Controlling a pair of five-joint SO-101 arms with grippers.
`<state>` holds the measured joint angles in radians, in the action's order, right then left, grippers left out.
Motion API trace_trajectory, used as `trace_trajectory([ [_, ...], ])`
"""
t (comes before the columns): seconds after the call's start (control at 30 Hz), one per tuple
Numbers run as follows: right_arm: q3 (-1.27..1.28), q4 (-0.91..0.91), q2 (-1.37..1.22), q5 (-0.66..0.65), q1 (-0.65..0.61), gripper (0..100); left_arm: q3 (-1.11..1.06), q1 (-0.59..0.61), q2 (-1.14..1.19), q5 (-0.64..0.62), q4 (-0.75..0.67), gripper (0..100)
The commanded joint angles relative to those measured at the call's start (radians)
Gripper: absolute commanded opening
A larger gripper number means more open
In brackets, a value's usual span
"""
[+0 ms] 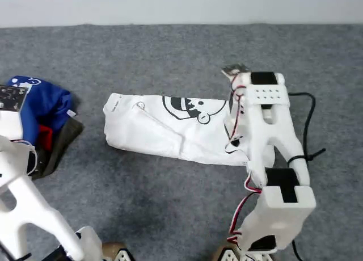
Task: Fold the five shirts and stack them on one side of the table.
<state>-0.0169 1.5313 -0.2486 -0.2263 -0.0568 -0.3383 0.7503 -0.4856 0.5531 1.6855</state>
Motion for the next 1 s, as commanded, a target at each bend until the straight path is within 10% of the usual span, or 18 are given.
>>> trace_trajectory([
  [0.0,0.028,-0.101,0.062,0.029,0.048,25.8,0.004,-0.005,-0.009,0.0,0.003,2],
  [0.7,0.097,-0.415,-0.179,0.031,0.157,25.3,0.004,-0.006,-0.008,0.0,0.0,2],
  [0.97,0.035,-0.325,-0.209,0.026,0.171,1.8,0.004,-0.008,-0.008,0.0,-0.003,2],
])
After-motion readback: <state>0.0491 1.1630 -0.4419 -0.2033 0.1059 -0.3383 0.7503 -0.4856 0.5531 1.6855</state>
